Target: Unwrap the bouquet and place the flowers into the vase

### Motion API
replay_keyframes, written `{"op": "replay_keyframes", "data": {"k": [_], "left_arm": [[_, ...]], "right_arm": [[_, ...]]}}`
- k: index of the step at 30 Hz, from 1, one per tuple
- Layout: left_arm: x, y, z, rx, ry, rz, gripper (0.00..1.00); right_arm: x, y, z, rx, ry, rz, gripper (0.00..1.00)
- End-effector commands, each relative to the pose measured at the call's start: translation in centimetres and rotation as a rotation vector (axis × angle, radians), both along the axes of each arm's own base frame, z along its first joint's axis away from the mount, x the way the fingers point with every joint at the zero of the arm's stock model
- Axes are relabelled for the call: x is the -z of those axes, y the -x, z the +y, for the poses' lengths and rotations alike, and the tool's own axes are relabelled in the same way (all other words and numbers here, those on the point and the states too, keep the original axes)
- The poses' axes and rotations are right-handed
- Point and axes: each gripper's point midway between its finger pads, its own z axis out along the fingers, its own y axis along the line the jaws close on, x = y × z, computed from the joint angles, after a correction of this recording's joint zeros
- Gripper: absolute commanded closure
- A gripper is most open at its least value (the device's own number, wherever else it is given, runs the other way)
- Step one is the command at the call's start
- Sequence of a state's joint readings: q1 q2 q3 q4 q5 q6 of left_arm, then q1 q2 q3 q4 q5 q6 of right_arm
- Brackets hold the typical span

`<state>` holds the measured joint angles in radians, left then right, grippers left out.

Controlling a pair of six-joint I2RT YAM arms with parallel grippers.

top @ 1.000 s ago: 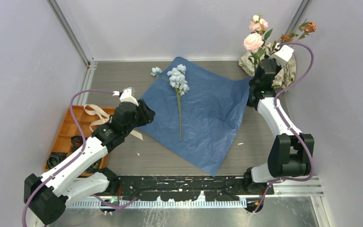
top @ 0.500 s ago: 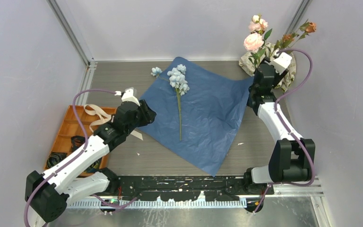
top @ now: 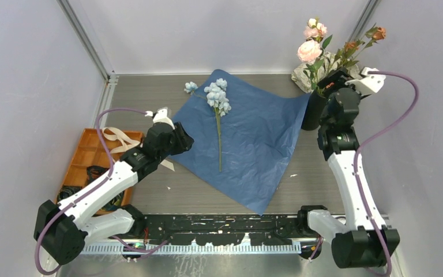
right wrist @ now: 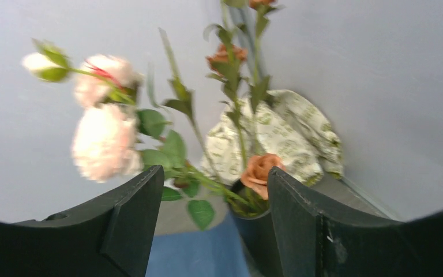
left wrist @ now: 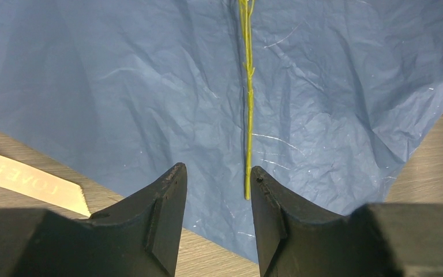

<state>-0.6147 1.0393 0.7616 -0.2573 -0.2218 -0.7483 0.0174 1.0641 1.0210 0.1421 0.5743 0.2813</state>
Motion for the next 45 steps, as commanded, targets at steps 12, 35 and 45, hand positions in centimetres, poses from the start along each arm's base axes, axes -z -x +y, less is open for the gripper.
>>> {"op": "replay_keyframes", "data": {"k": [12, 35, 45], "left_arm": [[-2.1, -0.8, -0.3, -0.019, 0.050, -0.048, 0.54], [-4.8, 1.6, 7.6, -0.281, -0.064, -0.120, 0.54], [-3.6, 0.9, 6.8, -0.263, -0.072, -0.096, 0.55]], "right_arm": [[-15.3, 3.3, 14.4, -0.634, -0.071, -0.217, 0.29], [16.2, -13.4, 35.4, -0.821, -0.027, 0.815, 0.34], [24.8, -13.7, 38.4, -0.842, 0.004, 0.966, 0.38]]}}
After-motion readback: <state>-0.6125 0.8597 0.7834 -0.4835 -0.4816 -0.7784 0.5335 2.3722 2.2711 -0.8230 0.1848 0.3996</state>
